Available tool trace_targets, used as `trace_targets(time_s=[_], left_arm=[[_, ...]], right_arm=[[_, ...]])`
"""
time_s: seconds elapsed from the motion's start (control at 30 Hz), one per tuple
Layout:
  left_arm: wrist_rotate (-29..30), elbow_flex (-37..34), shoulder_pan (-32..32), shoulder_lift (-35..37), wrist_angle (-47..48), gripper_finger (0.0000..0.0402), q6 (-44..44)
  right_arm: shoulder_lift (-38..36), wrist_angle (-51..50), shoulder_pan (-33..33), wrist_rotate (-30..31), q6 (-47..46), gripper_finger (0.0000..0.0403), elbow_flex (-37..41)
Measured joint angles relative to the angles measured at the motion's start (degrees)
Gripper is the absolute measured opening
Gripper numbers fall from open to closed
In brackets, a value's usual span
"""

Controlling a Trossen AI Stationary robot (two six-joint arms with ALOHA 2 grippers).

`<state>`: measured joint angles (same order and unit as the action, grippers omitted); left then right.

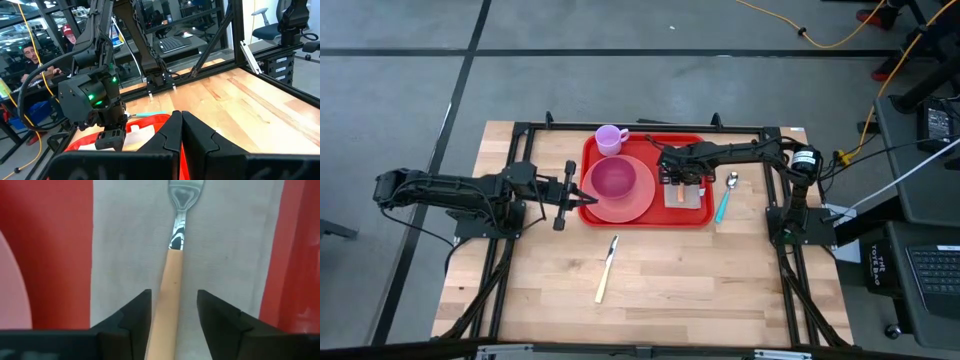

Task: Set up tray
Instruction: Put the blue spoon on the brown napkin to the left of the orange fork

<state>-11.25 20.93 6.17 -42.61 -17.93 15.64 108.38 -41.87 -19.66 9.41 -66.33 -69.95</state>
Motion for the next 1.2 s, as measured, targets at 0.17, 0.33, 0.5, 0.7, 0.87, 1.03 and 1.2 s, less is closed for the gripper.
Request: trace_targets(time_s=[0.17, 0.33, 0.5, 0.7, 0.87, 1.03, 1.2], left_arm=[[0.0, 0.0, -0.02, 0.0, 0.17, 0.0004, 0.04], [0.0, 0.0, -0.02, 0.0, 0.17, 0.0004, 0.09], [0.0, 0.0, -0.02, 0.0, 0.19, 0.0004, 0.05], [0.02, -0.02, 0.0, 0.0, 1.76, 0.0004, 0.02], [0.02, -0.02, -0.01, 0.0, 3.39, 0.0004, -0.99], [0.02, -0.02, 0.0, 0.0, 3.08, 0.0004, -2.86], [0.02, -0.02, -0.02, 0.0, 3.16, 0.0004, -2.89]], right_arm=[[-0.09, 0.05, 0.0, -1.66, 2.45, 0.0162, 0.0], [-1.93, 0.02, -0.04, -2.76, 4.23, 0.0163, 0.0], [-6.34, -0.01, -0.04, -2.93, 7.05, 0.0163, 0.0], [-13.99, -1.28, 0.59, -0.82, 10.12, 0.0163, 0.0], [-20.72, -8.07, 3.55, 5.65, 9.36, 0.0163, 0.0], [-24.78, -15.86, 7.4, 7.95, 3.3, 0.0163, 0.0], [-25.81, -19.2, 11.71, 8.16, -0.51, 0.0163, -0.02]])
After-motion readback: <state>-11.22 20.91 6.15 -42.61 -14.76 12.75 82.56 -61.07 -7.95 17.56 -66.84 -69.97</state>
